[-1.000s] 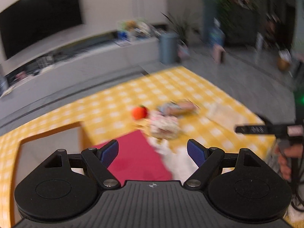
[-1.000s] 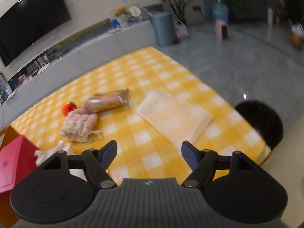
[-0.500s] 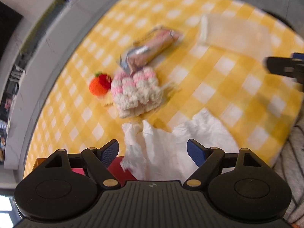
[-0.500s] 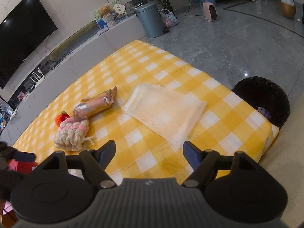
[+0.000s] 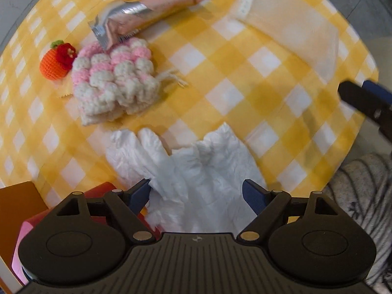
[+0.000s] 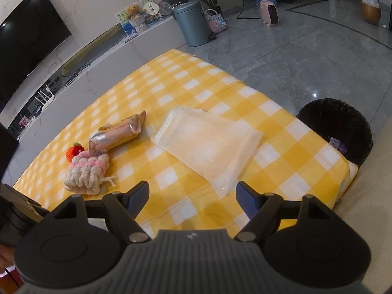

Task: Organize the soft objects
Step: 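Grasp the white crumpled cloth with the left gripper while the right gripper grasps the beige mesh cloth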

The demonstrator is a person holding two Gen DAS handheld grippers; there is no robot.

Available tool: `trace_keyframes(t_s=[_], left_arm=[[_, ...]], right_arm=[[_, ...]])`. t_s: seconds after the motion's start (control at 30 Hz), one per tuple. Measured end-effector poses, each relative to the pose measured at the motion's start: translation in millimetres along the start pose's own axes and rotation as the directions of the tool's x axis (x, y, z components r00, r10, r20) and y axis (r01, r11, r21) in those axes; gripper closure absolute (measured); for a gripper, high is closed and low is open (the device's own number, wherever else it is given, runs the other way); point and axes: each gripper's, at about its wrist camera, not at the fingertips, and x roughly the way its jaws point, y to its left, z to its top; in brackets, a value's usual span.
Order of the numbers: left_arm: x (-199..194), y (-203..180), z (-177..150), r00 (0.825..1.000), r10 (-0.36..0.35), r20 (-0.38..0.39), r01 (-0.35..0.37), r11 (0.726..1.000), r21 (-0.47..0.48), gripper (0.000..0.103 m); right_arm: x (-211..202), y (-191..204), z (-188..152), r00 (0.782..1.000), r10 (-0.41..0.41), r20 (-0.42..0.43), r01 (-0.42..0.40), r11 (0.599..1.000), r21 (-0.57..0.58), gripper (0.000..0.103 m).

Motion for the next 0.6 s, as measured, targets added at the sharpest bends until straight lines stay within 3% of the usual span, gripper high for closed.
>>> trace_keyframes(t_s=[0.23, 0.37, 0.6], left_arm=[[15.1, -21.3, -5.1, 0.999, 0.046, 0.001, -0.046, 0.999, -0.004, 0.0], [23.9, -30.7, -6.6, 0.996, 0.091, 0.006, -0.091, 0.996, -0.019, 0.0], [34.2, 1.1, -14.1, 0.998, -0.028, 0.049, 0.033, 0.994, -0.102, 0.0]], right_arm=[[5.4, -6.0, 8.3, 1.0, -0.018, 0.012, 0.018, 1.0, 0.022, 0.025], [13.9, -13.3, 20.7, 0.996, -0.071, 0.053, 0.069, 0.997, 0.045, 0.011], [37.2, -17.2, 28.2, 0.997, -0.069, 0.018, 0.067, 0.991, 0.113, 0.005]])
